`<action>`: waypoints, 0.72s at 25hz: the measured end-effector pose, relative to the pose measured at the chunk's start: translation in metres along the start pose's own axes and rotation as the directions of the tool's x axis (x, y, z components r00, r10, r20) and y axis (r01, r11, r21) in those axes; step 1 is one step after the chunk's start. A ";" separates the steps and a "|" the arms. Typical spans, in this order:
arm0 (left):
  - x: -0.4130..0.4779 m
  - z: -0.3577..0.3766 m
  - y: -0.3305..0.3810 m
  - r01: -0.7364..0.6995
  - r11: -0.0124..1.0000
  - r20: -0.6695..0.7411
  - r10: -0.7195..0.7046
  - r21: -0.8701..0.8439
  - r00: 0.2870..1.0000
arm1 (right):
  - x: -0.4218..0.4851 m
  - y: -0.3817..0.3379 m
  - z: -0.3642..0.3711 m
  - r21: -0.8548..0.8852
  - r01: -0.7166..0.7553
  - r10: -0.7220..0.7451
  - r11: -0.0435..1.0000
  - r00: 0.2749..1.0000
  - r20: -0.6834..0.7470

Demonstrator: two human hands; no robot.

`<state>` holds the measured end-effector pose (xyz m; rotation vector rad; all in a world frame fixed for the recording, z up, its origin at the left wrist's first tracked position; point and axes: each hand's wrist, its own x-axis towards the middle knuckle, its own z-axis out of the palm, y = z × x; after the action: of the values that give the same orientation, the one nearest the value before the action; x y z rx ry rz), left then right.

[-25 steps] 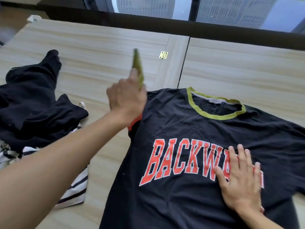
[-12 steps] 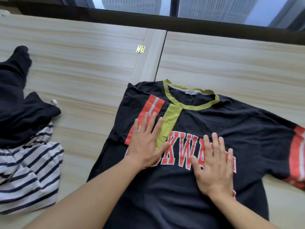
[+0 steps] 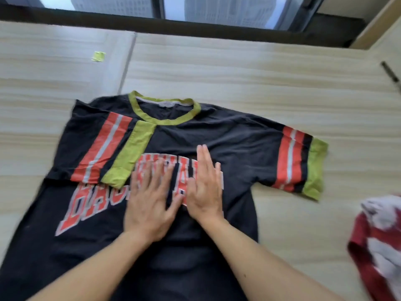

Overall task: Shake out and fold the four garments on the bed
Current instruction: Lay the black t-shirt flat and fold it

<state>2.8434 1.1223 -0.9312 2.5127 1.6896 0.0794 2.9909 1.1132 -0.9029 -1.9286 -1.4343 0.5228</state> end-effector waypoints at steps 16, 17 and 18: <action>0.002 -0.009 0.000 0.009 0.998 0.055 -0.013 0.069 0.998 | 0.071 0.087 -0.165 0.051 -0.565 0.533 0.824 0.740 -0.410; 0.001 -0.009 0.000 0.015 0.997 0.058 -0.019 0.072 0.998 | 0.081 0.059 -0.161 0.011 -0.444 0.408 0.896 0.814 -0.414; 0.001 -0.008 0.000 0.015 0.998 0.062 -0.019 0.069 0.998 | 0.088 0.028 -0.156 -0.046 -0.307 0.264 0.951 0.876 -0.404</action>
<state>2.8433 1.1234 -0.9228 2.5202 1.7176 -0.0592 3.1417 1.1490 -0.8082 -2.1975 -0.9420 0.1677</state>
